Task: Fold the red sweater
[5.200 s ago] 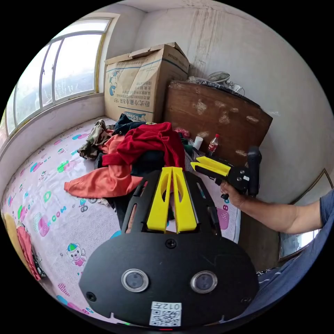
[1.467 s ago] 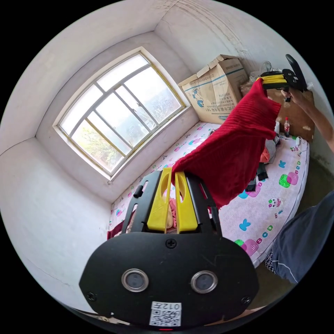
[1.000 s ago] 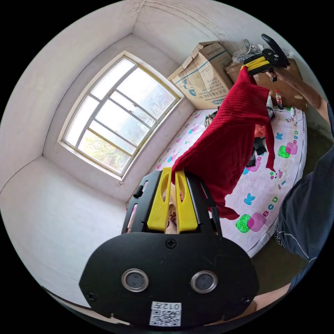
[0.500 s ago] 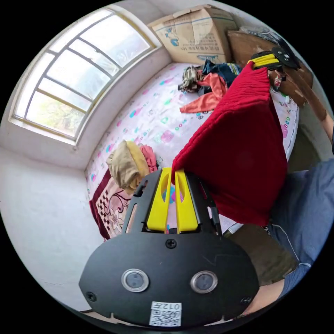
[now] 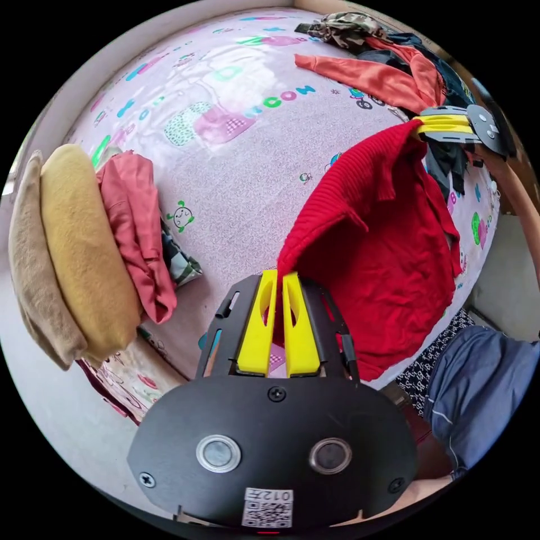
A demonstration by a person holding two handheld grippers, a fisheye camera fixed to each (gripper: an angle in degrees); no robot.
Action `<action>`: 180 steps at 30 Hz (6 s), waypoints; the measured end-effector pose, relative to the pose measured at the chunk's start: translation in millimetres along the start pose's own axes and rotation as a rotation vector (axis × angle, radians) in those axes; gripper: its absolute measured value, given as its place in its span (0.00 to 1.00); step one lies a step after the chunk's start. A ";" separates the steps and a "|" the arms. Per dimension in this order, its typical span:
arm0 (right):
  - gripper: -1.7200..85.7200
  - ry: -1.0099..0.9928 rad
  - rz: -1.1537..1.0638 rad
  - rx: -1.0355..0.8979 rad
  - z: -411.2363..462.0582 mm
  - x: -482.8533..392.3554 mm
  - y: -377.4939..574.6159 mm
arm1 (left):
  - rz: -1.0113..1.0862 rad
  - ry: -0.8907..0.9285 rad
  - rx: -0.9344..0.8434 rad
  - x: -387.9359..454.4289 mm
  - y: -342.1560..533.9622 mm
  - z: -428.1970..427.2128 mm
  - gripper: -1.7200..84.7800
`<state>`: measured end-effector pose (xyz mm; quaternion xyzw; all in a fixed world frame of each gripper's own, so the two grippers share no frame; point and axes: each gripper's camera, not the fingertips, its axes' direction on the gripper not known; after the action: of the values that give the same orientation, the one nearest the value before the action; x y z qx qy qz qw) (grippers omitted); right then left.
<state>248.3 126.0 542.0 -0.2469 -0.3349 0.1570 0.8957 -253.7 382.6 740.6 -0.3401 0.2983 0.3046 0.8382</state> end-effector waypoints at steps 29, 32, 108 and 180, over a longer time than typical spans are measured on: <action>0.03 0.062 0.366 0.166 36.9 -62.0 489.5 | -0.241 0.321 0.497 -5.9 319.1 83.3 0.02; 0.03 0.030 0.393 0.131 56.1 -105.8 567.4 | -0.203 0.363 0.436 76.4 352.5 120.7 0.02; 0.04 -0.356 0.479 -0.241 92.7 -234.4 767.2 | -0.722 0.416 0.046 166.5 627.2 275.2 0.03; 0.02 -0.921 0.490 0.652 -273.9 153.4 649.8 | -0.193 0.195 0.612 290.4 290.1 201.7 0.05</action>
<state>470.0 640.7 87.2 0.0632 -0.5556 0.5433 0.6262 -216.8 792.7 541.7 -0.1268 0.4211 0.0862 0.8940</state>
